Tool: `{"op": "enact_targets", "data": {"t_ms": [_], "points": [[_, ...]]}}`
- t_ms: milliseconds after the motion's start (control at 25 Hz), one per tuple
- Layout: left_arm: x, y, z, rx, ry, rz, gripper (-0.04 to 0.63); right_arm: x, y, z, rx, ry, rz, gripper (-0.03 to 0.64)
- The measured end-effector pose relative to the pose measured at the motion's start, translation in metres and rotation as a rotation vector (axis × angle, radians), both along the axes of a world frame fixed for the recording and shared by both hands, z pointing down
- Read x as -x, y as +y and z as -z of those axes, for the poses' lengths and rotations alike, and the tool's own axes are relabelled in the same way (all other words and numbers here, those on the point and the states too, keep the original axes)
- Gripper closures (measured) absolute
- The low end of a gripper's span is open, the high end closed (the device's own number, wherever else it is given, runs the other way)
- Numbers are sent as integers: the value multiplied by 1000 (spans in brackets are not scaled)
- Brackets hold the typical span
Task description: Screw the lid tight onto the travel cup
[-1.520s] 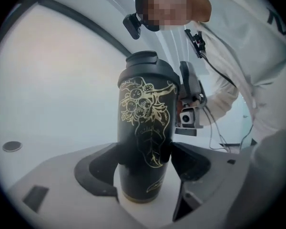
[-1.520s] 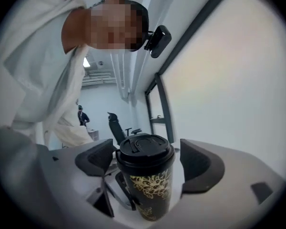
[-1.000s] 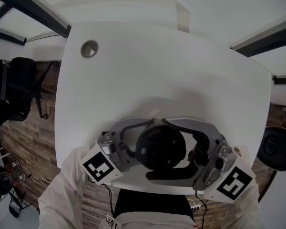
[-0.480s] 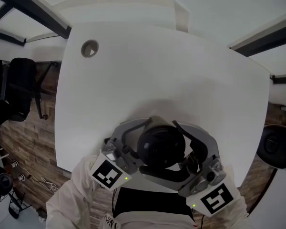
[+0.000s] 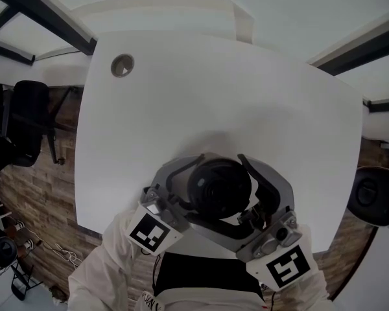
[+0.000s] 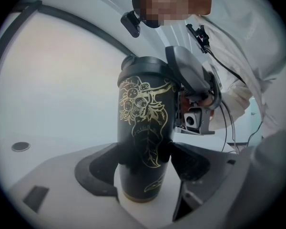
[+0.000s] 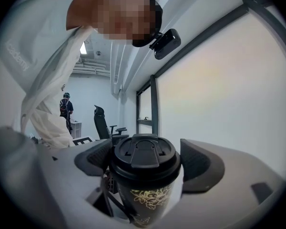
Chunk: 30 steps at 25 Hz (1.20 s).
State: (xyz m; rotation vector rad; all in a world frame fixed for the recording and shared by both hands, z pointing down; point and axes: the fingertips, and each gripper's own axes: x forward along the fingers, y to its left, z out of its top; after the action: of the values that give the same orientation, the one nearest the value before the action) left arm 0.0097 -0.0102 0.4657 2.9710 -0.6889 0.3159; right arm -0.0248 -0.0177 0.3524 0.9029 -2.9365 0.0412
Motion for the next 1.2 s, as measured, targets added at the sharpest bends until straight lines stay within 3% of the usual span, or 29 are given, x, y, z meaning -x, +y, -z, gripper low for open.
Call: {"op": "enact_targets", "data": {"t_ms": [200,400,560,720,1000,1120,1200], "points": [[-1,3,1,5,5,-4,247,-1,2,1,-5,3,18,190],[12,3,-6,-12,-61,32,247,-1,1,1,1,2,23,190],[25,10,-7,23,-63,69,247,-3,4,0,11,14,31,190],[24,14,-1,14,-54,79,249,-6,5,13,33,-62,31,190],[29,15,2,1,-75,85,249,-13,4,27,7,-67,9,192],[42,23,12,6,-88,121,252,-22,11,37,30,-87,-26,192],[52,27,28,31,-49,185,281,-29,18,46,45,-96,-59,193]]}}
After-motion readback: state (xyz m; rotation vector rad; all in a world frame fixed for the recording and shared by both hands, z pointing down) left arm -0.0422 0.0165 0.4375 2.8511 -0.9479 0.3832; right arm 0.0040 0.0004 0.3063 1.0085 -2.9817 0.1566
